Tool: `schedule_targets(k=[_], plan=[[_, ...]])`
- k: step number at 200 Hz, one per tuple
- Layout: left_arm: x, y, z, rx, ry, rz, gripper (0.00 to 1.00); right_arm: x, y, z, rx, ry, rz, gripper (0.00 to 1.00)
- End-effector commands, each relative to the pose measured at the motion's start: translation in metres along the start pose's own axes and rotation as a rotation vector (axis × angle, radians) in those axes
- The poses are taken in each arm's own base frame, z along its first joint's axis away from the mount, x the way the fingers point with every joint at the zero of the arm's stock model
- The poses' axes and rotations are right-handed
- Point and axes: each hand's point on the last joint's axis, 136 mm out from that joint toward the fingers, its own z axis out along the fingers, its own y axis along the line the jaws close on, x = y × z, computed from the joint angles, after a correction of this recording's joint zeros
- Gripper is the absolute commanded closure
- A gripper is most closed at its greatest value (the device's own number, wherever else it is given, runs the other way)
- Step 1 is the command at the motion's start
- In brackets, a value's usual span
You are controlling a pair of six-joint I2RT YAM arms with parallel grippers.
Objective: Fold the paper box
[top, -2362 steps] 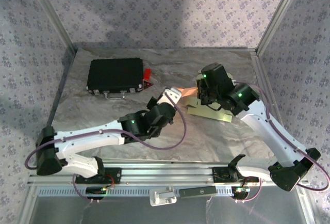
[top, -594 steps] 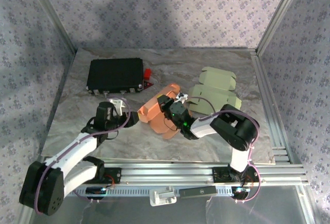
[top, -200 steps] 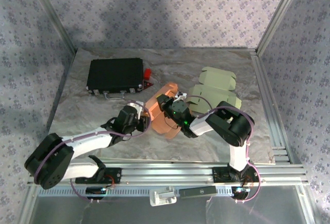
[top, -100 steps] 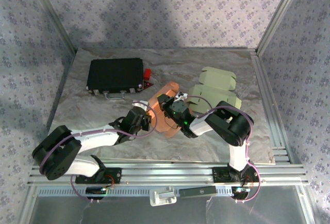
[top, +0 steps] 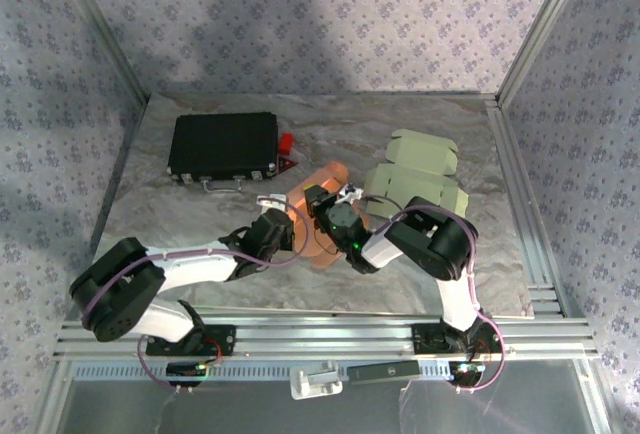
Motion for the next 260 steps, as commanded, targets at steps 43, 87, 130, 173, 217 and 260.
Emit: schedule_targets(k=[43,87,130,173,217,260], plan=[[-0.023,-0.008,0.015,-0.036,-0.088,-0.059,0.88,0.014,-0.02,-0.008,0.042,0.007,0.091,1.0],[-0.024,-0.001,0.023,-0.105,-0.115,-0.058,0.87,0.014,-0.027,-0.008,0.054,-0.014,0.132,1.0],[-0.021,0.0,0.031,-0.132,-0.116,-0.043,0.88,0.013,-0.033,-0.007,0.065,-0.021,0.157,1.0],[-0.019,0.0,0.039,-0.171,-0.118,-0.027,1.0,0.012,-0.034,-0.007,0.071,-0.028,0.176,1.0],[-0.011,0.0,0.047,-0.179,-0.108,-0.025,0.91,0.008,-0.035,-0.007,0.081,-0.035,0.192,1.0],[-0.01,0.006,0.055,-0.181,-0.109,-0.054,0.67,0.003,-0.035,-0.008,0.088,-0.043,0.2,1.0]])
